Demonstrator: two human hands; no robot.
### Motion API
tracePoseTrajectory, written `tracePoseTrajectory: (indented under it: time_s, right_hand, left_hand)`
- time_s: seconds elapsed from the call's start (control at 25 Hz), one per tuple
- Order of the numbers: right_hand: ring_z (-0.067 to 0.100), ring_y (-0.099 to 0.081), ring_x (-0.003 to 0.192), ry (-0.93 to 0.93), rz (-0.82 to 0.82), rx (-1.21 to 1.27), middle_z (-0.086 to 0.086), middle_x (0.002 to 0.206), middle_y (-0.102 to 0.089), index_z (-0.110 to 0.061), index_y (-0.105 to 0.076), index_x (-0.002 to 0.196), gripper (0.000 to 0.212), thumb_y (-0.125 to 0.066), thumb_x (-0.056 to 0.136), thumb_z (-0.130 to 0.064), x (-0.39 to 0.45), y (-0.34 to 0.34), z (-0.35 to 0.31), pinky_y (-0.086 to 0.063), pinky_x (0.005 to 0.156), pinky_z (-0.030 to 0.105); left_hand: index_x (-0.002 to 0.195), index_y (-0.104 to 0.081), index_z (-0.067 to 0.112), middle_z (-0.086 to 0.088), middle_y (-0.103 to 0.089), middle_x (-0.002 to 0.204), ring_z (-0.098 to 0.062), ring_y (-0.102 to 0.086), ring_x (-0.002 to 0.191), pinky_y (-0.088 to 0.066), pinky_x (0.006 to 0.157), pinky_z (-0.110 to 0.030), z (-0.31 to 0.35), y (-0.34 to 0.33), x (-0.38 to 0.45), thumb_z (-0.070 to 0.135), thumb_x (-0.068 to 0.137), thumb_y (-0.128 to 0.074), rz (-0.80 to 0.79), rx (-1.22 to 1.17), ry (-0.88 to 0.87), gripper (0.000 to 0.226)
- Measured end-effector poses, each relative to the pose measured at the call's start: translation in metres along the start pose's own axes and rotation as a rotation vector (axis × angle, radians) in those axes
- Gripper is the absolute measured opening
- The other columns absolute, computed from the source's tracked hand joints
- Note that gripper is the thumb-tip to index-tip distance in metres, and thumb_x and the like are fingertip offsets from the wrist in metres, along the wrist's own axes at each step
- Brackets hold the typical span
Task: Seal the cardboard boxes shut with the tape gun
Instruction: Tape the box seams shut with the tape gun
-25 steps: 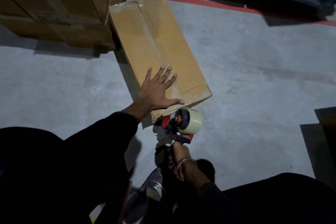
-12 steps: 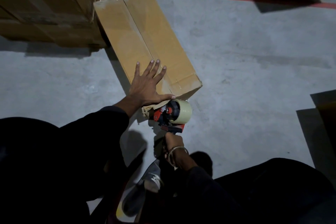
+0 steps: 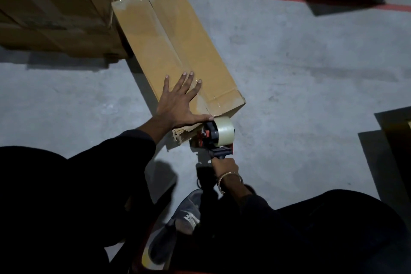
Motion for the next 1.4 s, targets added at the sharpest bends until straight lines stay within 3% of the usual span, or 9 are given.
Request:
tracePoseTrajectory:
  time_s: [0.12,0.28,0.72,0.8,0.96,1.08,1.24,1.4]
  right_hand:
    - [0.039,-0.060,0.119,0.003,0.053,-0.002,0.022,0.132,-0.061,-0.002,-0.057,0.127,0.051,-0.067,0.087,-0.033,0.008,0.008,0.000,-0.044,0.083,0.034]
    - [0.041,-0.062,0.115,0.021,0.052,-0.012,0.021,0.130,-0.060,-0.005,-0.058,0.124,0.050,-0.068,0.083,-0.033,0.010,0.006,0.001,-0.051,0.089,0.040]
    - [0.036,-0.067,0.109,0.213,0.218,-0.403,0.013,0.117,-0.069,-0.014,-0.066,0.115,0.046,-0.066,0.083,-0.047,0.031,0.061,-0.030,-0.053,0.082,0.036]
    - [0.035,-0.068,0.110,0.179,0.226,-0.431,0.013,0.119,-0.069,-0.016,-0.066,0.115,0.049,-0.064,0.085,-0.055,0.046,0.068,-0.021,-0.053,0.085,0.037]
    - [0.036,-0.065,0.112,0.076,0.234,-0.392,0.015,0.120,-0.066,-0.011,-0.064,0.116,0.048,-0.064,0.084,-0.048,0.059,0.068,-0.010,-0.051,0.085,0.037]
    - [0.035,-0.067,0.103,0.057,0.253,-0.332,0.012,0.105,-0.067,-0.011,-0.067,0.107,0.061,-0.068,0.078,-0.065,0.041,0.082,-0.014,-0.051,0.078,0.035]
    - [0.037,-0.067,0.105,0.094,0.310,-0.326,0.016,0.113,-0.069,-0.009,-0.068,0.112,0.048,-0.066,0.082,-0.046,0.020,0.125,-0.026,-0.053,0.082,0.037]
    - [0.037,-0.066,0.104,0.172,0.354,-0.340,0.016,0.108,-0.067,-0.012,-0.067,0.108,0.042,-0.065,0.082,-0.045,-0.010,0.172,-0.045,-0.054,0.085,0.037]
  left_hand:
    - [0.167,-0.014,0.028,-0.004,-0.003,0.175,-0.022,-0.001,0.162,0.002,0.122,-0.070,0.001,-0.003,0.000,0.111,0.064,-0.023,-0.008,-0.003,-0.004,0.132]
    - [0.167,-0.013,0.028,-0.004,-0.002,0.175,-0.022,0.000,0.162,0.002,0.122,-0.069,0.001,-0.003,0.001,0.110,0.065,-0.022,-0.004,-0.014,-0.010,0.132]
    - [0.167,-0.010,0.027,-0.005,0.001,0.175,-0.022,0.001,0.162,0.002,0.122,-0.070,0.000,-0.005,0.005,0.110,0.066,-0.019,-0.003,-0.002,0.026,0.131]
    - [0.167,-0.004,0.027,-0.004,0.007,0.175,-0.021,0.005,0.161,0.004,0.122,-0.069,-0.001,-0.012,0.004,0.109,0.066,-0.015,-0.002,-0.005,0.040,0.131]
    - [0.168,-0.002,0.025,-0.005,0.010,0.174,-0.021,0.009,0.161,0.004,0.121,-0.069,-0.004,-0.010,0.010,0.109,0.067,-0.013,-0.018,0.003,0.062,0.131]
    - [0.167,0.003,0.020,-0.010,0.016,0.173,-0.026,0.015,0.160,0.006,0.119,-0.072,-0.002,-0.009,0.009,0.112,0.060,-0.009,-0.061,0.028,0.065,0.141]
    - [0.165,0.008,0.011,-0.020,0.018,0.170,-0.037,0.018,0.158,0.004,0.116,-0.076,0.008,-0.014,0.010,0.111,0.059,-0.009,-0.131,0.048,0.090,0.147]
    - [0.162,0.011,0.001,-0.031,0.015,0.168,-0.048,0.015,0.156,0.004,0.114,-0.080,0.031,-0.028,0.003,0.105,0.063,-0.024,-0.164,0.047,0.240,0.148]
Point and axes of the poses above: each hand's wrist, its own x-axis towards the middle knuckle, its own y-axis out of the back of the hand, z = x × y, the point moved 9 cm from there along x, towards the middle knuckle
